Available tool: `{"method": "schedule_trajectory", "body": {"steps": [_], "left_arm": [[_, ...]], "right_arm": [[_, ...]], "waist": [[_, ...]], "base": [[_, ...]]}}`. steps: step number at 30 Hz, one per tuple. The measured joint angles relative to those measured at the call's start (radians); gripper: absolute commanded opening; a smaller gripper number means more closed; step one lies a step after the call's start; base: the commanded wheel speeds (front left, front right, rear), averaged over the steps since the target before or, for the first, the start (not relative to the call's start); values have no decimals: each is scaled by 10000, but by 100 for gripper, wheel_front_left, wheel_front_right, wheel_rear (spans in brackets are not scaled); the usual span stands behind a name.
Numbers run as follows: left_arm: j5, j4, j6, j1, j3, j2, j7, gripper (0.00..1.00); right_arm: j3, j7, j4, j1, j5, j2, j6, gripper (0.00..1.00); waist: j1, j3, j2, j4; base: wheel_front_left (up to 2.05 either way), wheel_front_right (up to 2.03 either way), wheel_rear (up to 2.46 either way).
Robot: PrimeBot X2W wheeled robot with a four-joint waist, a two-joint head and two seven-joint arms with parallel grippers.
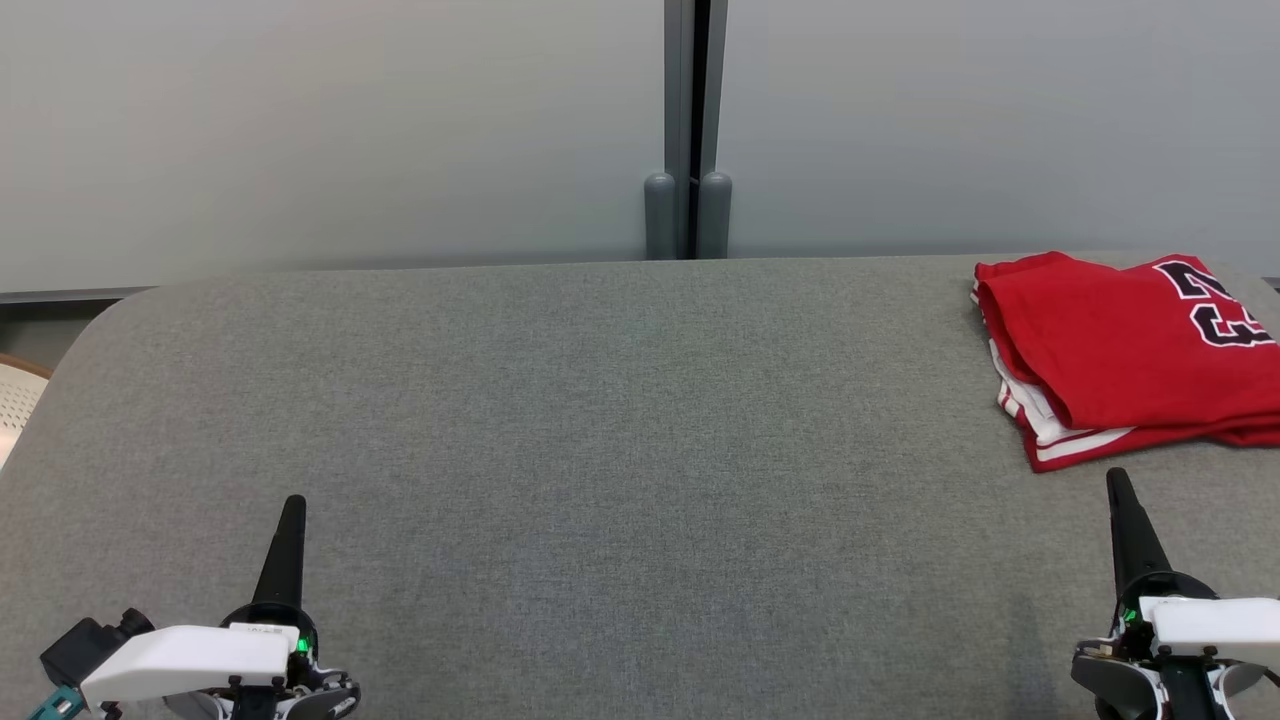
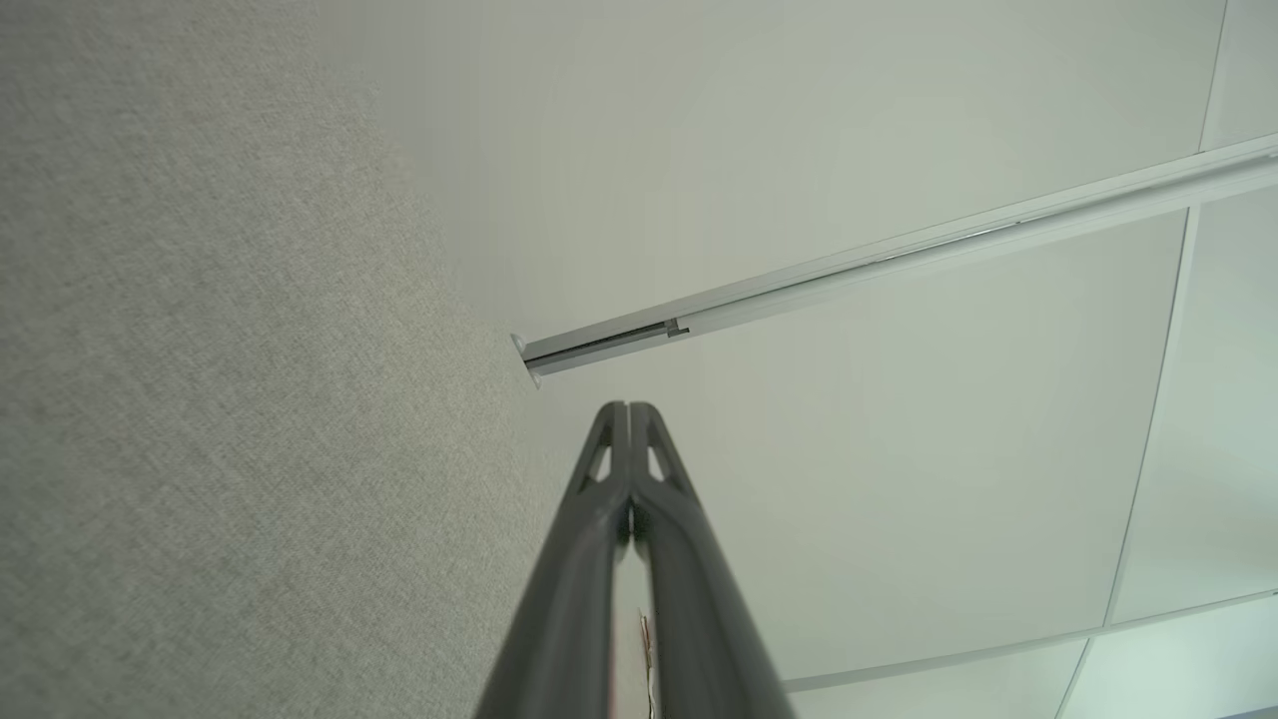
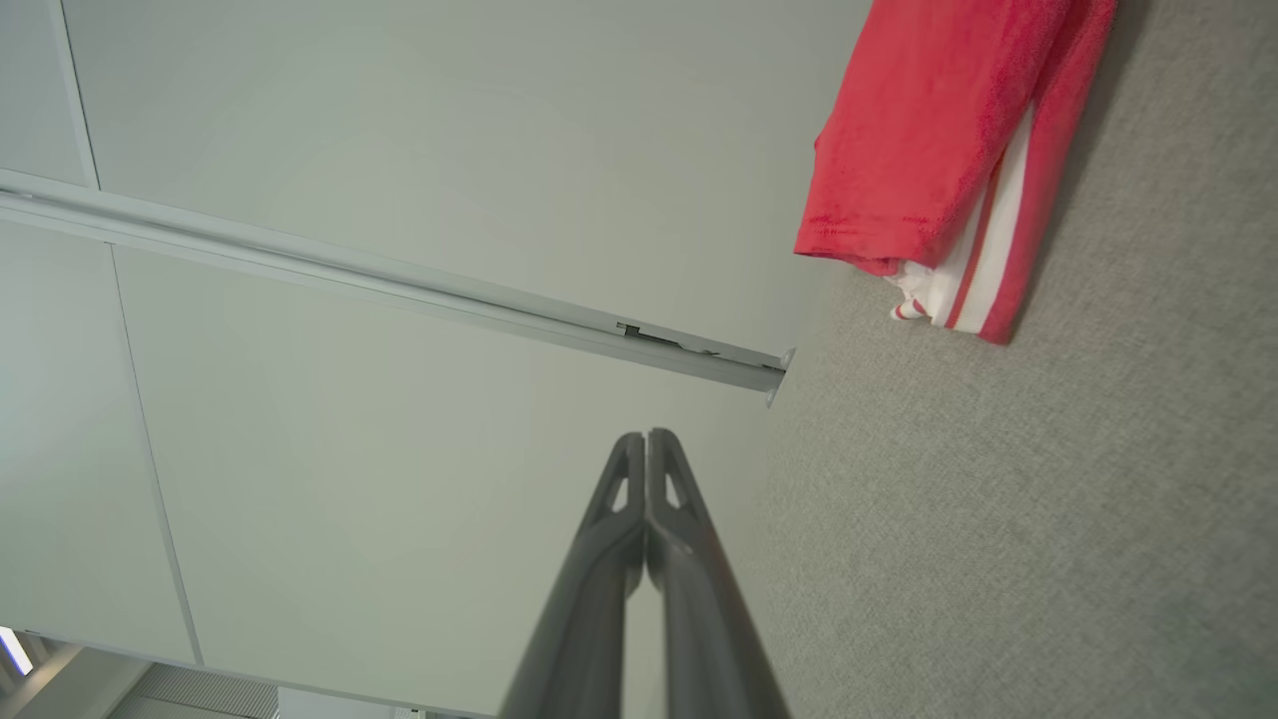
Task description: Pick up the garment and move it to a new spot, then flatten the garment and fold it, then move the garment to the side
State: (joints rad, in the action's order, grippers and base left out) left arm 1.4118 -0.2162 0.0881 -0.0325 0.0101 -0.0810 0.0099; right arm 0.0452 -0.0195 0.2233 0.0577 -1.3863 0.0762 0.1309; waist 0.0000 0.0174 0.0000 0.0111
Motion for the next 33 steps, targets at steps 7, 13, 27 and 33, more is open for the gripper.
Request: {"method": "schedule_trajectory", "body": {"steps": [7,13,27,33], "left_arm": [[481,-61,92,-165,130,2,163,0],[932,-113,173,-279,251,6,282,0],[1866,-219,339,-546,500,19,575,0],[2150,-251,374,-603,585,27,686,0]], "right_arm": [[86,-159,56,73,-560,-12,-2,0],[148,-291,92,177,-988,-27,-2,0],[332,-564,167,359,-1969,-54,0,0],[389,-652,188,422,-2282,-61,-2,0]], "waist": [[0,-41,0,-22],[0,-78,0,-42],[0,-162,0,-87],[0,-191,0,-103]], "base": [[0,0,0],[0,0,0],[0,0,0],[0,0,0]]}}
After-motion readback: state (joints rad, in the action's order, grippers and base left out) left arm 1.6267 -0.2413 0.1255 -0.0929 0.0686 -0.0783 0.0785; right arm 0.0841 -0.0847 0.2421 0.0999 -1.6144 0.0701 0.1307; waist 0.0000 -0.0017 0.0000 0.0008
